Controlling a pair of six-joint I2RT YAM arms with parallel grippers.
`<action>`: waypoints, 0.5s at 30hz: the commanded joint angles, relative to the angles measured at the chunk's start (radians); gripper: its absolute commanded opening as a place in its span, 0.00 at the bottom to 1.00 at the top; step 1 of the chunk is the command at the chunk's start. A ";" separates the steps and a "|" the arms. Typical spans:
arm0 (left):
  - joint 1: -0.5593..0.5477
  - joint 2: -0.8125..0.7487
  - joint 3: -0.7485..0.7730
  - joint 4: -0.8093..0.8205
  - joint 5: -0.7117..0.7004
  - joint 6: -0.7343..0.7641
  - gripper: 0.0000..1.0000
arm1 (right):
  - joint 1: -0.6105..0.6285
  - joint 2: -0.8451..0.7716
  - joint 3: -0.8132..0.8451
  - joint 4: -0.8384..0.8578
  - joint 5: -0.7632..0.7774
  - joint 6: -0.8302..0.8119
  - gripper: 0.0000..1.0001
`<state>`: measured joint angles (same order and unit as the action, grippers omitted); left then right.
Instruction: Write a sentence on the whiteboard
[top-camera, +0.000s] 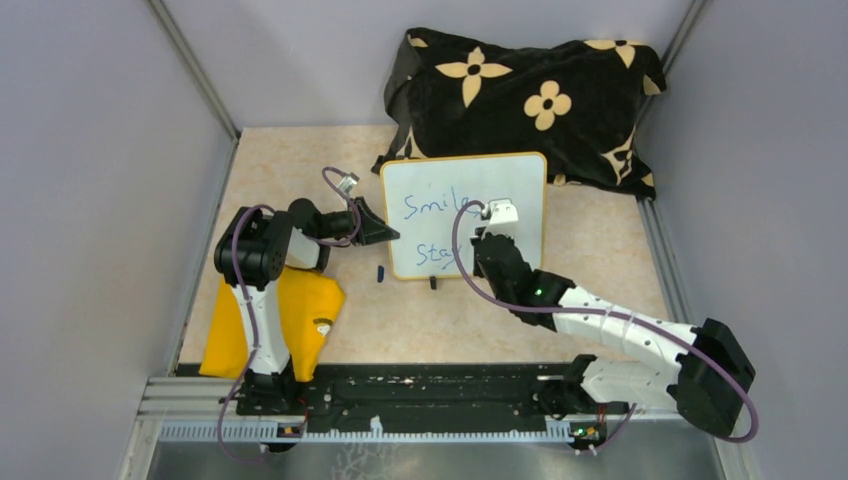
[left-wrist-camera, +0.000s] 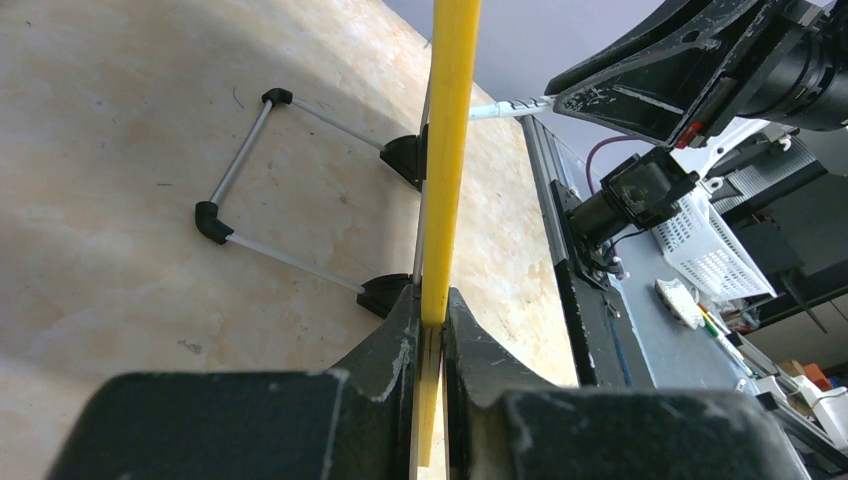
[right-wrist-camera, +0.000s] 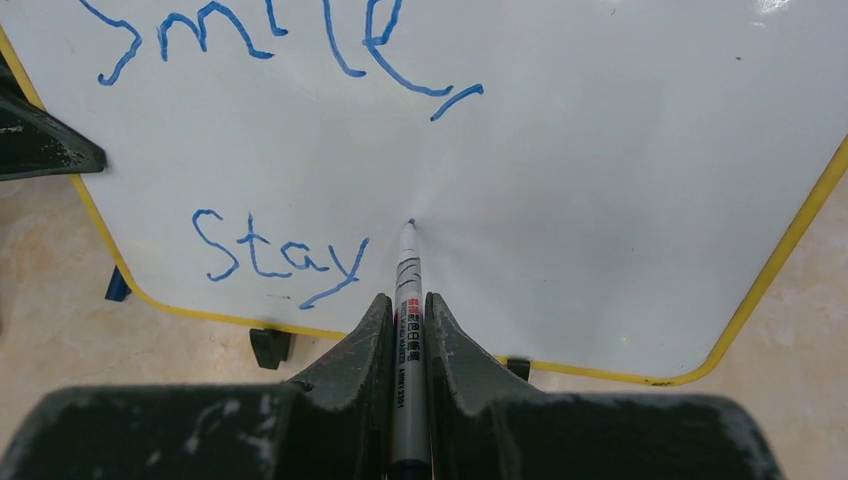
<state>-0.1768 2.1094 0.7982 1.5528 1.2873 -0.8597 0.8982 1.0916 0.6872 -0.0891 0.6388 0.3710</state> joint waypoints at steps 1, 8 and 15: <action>-0.023 0.061 -0.009 0.137 0.005 0.016 0.00 | -0.005 -0.016 -0.020 0.035 -0.006 0.035 0.00; -0.023 0.063 -0.008 0.138 0.006 0.016 0.00 | -0.005 -0.042 -0.067 0.020 -0.017 0.064 0.00; -0.023 0.062 -0.009 0.137 0.005 0.019 0.00 | -0.005 -0.049 -0.097 0.013 -0.045 0.090 0.00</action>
<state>-0.1768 2.1094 0.7986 1.5528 1.2869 -0.8597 0.8982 1.0554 0.6067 -0.0761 0.6010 0.4355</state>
